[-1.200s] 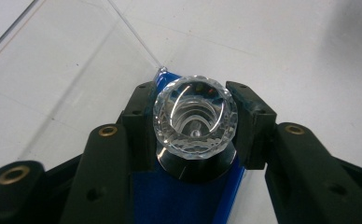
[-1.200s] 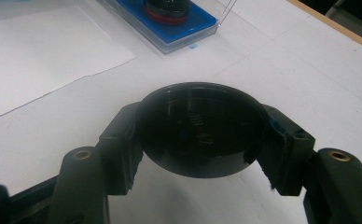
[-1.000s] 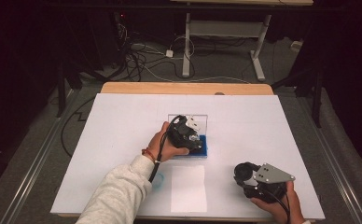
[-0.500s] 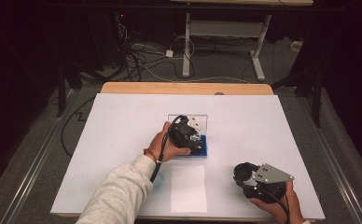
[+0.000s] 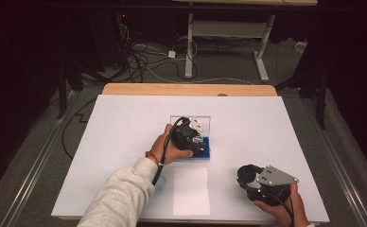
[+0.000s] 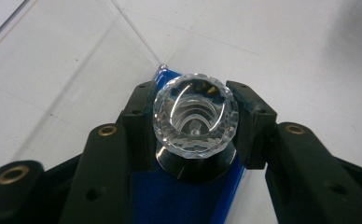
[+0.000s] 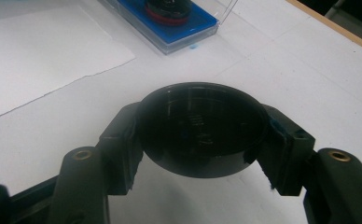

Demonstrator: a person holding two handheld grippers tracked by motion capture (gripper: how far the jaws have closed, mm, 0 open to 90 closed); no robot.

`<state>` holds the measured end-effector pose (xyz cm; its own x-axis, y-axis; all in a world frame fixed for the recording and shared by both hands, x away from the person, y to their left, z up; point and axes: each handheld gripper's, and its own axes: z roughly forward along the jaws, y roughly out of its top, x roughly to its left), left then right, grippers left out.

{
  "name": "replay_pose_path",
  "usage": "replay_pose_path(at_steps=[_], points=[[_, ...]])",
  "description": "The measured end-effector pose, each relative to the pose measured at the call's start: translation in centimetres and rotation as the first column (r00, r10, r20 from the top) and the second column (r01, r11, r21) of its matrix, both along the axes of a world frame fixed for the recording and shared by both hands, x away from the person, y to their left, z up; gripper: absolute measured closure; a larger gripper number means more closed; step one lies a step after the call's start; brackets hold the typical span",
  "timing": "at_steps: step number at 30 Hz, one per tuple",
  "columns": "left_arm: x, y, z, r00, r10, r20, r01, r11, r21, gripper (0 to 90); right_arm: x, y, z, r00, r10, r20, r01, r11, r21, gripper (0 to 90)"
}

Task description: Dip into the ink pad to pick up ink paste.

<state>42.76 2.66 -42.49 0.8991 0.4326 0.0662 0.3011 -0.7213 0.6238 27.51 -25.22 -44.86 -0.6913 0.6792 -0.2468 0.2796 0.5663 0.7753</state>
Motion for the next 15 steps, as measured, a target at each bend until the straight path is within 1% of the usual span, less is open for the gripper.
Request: replay_pose_path(at_steps=[5, 8, 15], points=[[-0.06, -0.25, 0.05, 0.9999, 0.010, 0.005, -0.010, 0.9999, 0.011, 54.4, -0.02, 0.13, -0.01, 1.0000, 0.004, 0.003, -0.004, 1.0000, -0.003, 38.4], [-0.05, -0.30, 0.01, 0.9999, 0.009, 0.009, -0.009, 0.9999, 0.010, 54.4, -0.01, 0.15, -0.02, 1.0000, 0.006, 0.002, -0.006, 1.0000, -0.006, 38.3], [-0.17, 0.09, -0.01, 1.0000, 0.002, 0.007, -0.002, 0.9999, 0.016, 54.4, -0.03, 0.11, 0.00, 1.0000, 0.003, 0.003, -0.003, 1.0000, -0.003, 38.4]])
